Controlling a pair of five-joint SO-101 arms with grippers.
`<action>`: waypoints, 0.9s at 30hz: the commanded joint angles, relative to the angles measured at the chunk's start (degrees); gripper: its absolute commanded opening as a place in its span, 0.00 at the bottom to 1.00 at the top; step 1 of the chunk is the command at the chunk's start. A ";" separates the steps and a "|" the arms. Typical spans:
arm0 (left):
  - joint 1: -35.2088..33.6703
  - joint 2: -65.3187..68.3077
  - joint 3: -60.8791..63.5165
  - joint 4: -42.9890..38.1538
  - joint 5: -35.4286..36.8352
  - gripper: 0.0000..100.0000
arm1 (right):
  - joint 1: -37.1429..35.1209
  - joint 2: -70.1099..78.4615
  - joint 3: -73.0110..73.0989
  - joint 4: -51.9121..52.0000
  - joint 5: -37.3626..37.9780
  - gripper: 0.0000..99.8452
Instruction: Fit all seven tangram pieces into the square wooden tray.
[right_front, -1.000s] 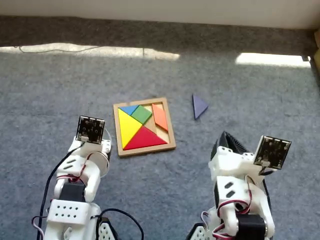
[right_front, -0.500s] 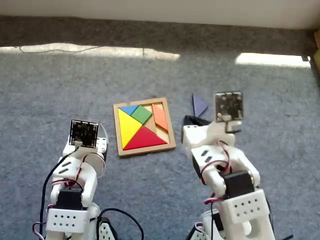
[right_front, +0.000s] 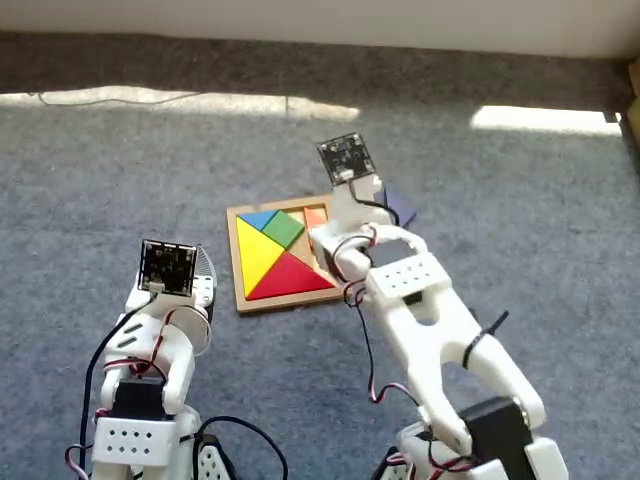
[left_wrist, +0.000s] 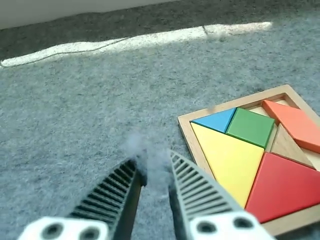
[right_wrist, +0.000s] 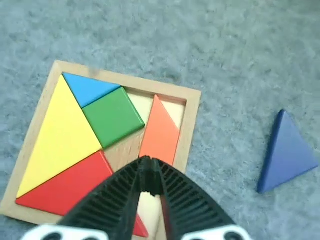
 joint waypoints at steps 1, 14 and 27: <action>-0.48 -0.57 1.63 0.35 -0.26 0.08 | -0.48 4.62 -6.81 -1.36 0.26 0.01; -0.40 -0.48 1.63 0.35 -0.26 0.08 | -0.75 18.86 -12.26 -1.27 0.26 0.01; -0.40 -0.48 1.63 0.35 -0.26 0.08 | -2.33 12.26 -9.54 12.88 0.53 0.01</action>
